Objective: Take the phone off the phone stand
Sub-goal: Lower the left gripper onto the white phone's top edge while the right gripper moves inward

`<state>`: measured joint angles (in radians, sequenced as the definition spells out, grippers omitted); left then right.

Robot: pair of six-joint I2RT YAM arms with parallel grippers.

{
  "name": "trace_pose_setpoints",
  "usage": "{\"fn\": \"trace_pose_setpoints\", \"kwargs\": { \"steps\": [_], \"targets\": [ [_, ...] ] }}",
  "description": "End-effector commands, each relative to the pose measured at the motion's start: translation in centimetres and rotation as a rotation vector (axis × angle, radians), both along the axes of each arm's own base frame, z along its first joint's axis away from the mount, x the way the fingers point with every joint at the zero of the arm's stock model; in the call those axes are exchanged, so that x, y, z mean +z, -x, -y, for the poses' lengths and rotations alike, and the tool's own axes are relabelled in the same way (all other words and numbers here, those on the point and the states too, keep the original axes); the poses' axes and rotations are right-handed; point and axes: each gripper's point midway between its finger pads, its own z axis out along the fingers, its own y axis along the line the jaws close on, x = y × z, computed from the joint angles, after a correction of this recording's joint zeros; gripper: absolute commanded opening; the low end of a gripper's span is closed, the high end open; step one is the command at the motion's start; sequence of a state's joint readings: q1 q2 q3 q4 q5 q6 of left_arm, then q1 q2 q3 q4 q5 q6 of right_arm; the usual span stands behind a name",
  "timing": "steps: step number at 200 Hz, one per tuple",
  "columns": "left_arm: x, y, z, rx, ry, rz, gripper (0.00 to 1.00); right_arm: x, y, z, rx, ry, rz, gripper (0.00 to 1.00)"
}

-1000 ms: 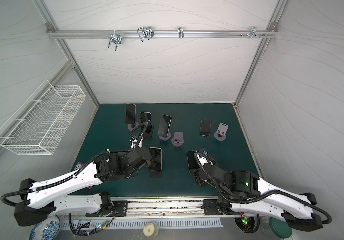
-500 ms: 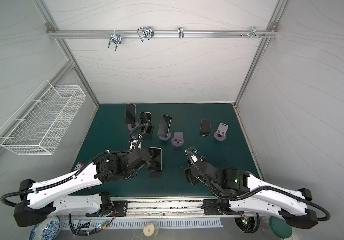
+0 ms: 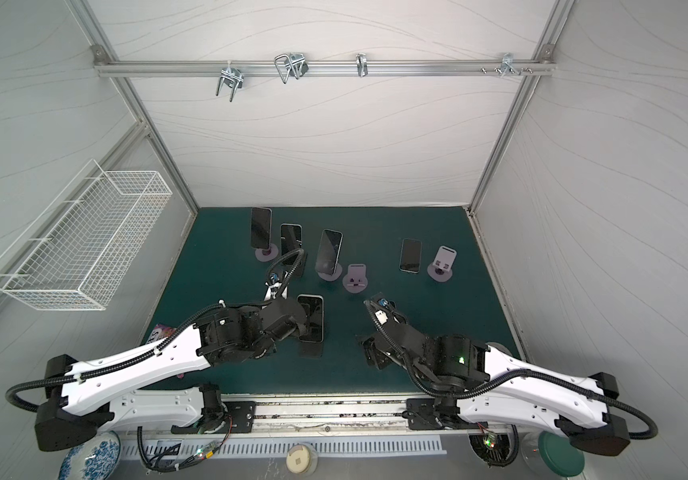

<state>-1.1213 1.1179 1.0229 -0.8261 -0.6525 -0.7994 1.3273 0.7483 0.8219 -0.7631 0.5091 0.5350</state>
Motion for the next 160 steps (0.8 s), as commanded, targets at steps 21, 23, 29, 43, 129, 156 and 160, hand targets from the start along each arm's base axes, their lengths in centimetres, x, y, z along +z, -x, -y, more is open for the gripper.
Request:
{"fn": "trace_pose_setpoints", "kwargs": {
  "steps": [21, 23, 29, 43, 129, 156, 160],
  "targets": [
    [-0.2, -0.4, 2.3, -0.032, 0.047, -0.008, 0.99, -0.1, -0.1, 0.1, -0.019, -0.022, 0.002, 0.8],
    [-0.2, -0.4, 2.3, -0.032, 0.046, -0.009, 0.99, -0.1, -0.1, 0.1, -0.017, -0.02, 0.001, 0.8],
    [-0.3, -0.5, 2.5, -0.034, 0.045, -0.008, 0.99, -0.1, 0.0, 0.1, -0.017, -0.018, 0.0, 0.8],
    [-0.5, -0.7, 2.8, -0.033, 0.027, -0.008, 0.99, -0.3, 0.0, 0.2, -0.018, -0.013, -0.002, 0.8],
    [-2.0, -1.9, 3.8, -0.014, -0.032, -0.034, 0.99, -0.6, 0.4, 1.5, -0.034, -0.045, -0.026, 0.8],
    [-2.6, -2.4, 4.0, -0.01, -0.007, -0.086, 0.99, -0.6, 0.5, 2.2, -0.053, -0.063, -0.035, 0.8],
    [-2.6, -2.5, 4.1, -0.011, -0.007, -0.087, 0.99, -0.7, 0.5, 2.3, -0.057, -0.064, -0.035, 0.8]
  ]
}}
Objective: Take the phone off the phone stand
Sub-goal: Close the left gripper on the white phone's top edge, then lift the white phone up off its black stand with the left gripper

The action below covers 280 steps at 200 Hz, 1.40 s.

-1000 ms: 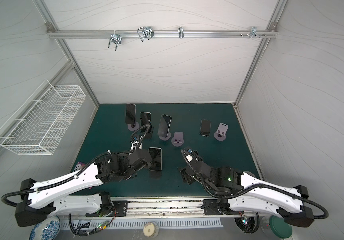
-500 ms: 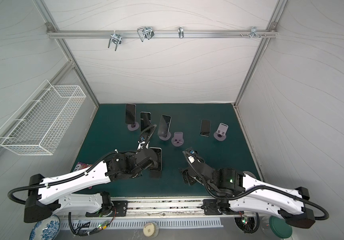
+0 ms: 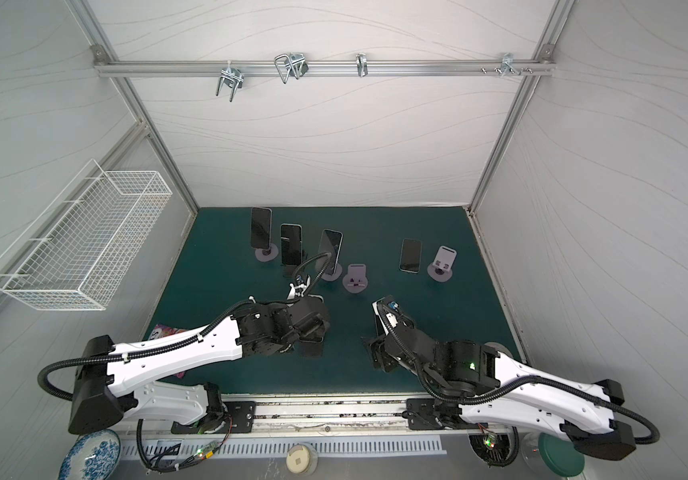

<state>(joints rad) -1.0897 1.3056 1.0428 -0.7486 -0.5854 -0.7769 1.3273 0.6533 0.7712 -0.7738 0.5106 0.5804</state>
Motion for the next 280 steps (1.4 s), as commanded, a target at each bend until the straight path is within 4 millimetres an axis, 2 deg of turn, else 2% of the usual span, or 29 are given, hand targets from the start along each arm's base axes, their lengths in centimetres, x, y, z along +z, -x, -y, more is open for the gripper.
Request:
{"fn": "trace_pose_setpoints", "kwargs": {
  "steps": [1, 114, 173, 229, 280],
  "targets": [
    [1.4, -1.1, 1.2, 0.009, 0.063, 0.003, 0.99, -0.3, 0.2, 0.9, -0.026, -0.008, -0.02, 0.8],
    [0.3, -2.6, 2.2, 0.006, 0.007, -0.009, 0.99, -0.6, 0.3, 1.8, -0.049, -0.001, -0.036, 0.79],
    [-0.1, -3.2, 1.8, 0.013, -0.024, -0.008, 0.97, -0.8, 0.3, 1.3, -0.051, -0.013, -0.043, 0.79],
    [-0.5, -3.4, 2.2, -0.002, -0.032, -0.015, 0.95, -1.2, 0.3, 0.6, -0.036, 0.005, -0.049, 0.79],
    [-0.9, -3.8, 2.7, -0.005, -0.043, -0.022, 0.93, -1.5, 0.5, 0.7, -0.031, 0.009, -0.058, 0.79]
  ]
}}
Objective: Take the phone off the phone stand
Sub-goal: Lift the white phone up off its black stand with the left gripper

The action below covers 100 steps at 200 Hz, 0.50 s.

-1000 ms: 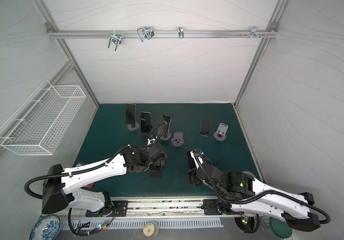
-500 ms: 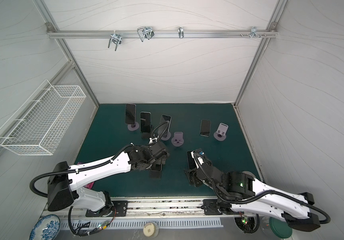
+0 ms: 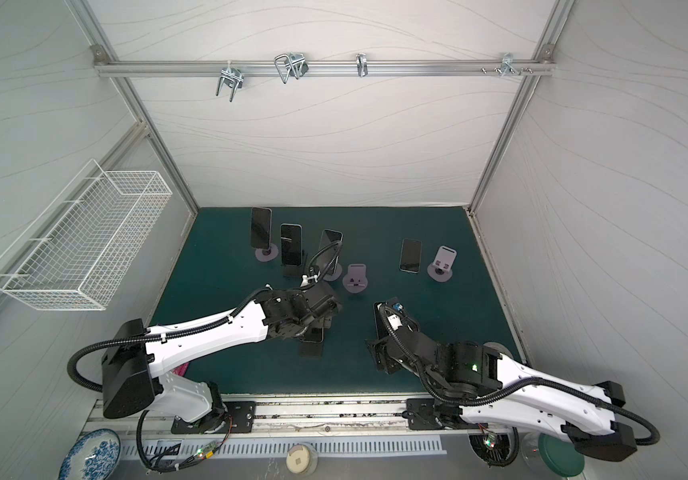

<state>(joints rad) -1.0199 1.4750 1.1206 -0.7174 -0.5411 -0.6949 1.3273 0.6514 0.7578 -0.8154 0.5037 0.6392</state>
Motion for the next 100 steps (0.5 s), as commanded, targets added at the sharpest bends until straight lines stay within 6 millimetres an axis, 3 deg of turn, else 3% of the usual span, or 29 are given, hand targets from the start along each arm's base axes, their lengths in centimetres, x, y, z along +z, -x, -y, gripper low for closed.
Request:
{"fn": "trace_pose_setpoints", "kwargs": {
  "steps": [1, 100],
  "targets": [
    [1.5, -1.16, 1.24, 0.006, 0.043, 0.039, 0.93, -0.26, 0.18, 0.04, 0.0, -0.008, -0.008, 0.79],
    [0.68, -1.45, 1.59, 0.01, 0.039, 0.027, 0.86, -0.69, 0.18, 0.66, -0.006, -0.001, -0.004, 0.79]
  ]
}}
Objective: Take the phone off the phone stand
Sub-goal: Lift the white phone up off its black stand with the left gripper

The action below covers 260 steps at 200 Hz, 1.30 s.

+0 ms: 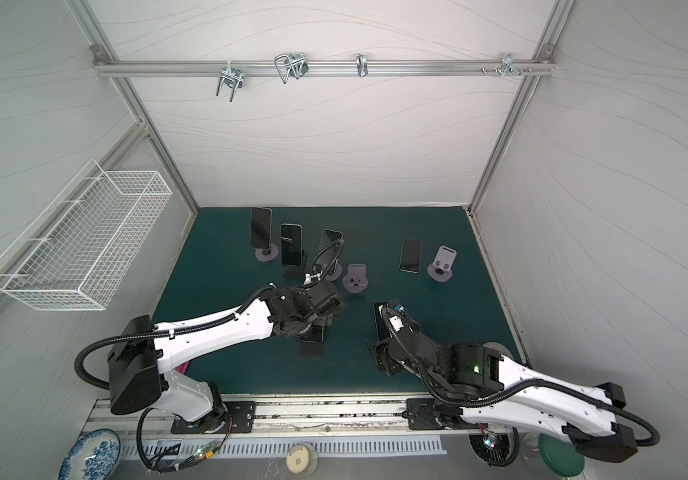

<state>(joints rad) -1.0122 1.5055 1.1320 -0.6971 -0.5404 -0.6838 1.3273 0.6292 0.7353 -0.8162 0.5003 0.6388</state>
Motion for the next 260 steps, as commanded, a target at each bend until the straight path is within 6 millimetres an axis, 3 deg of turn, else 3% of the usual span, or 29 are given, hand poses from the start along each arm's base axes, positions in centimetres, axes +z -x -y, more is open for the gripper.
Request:
{"fn": "trace_pose_setpoints", "kwargs": {
  "steps": [1, 156, 260],
  "targets": [
    [1.1, -0.9, 1.1, 0.012, 0.045, 0.028, 0.86, -0.2, 0.1, 0.4, -0.009, -0.001, -0.001, 0.79],
    [0.4, -0.7, 0.5, 0.032, 0.029, 0.022, 0.79, -0.7, 0.2, 1.2, -0.025, -0.013, -0.013, 0.79],
    [1.0, -0.5, -0.2, 0.039, 0.051, 0.045, 0.74, -0.7, 0.2, 0.9, -0.029, -0.007, -0.021, 0.79]
  ]
}}
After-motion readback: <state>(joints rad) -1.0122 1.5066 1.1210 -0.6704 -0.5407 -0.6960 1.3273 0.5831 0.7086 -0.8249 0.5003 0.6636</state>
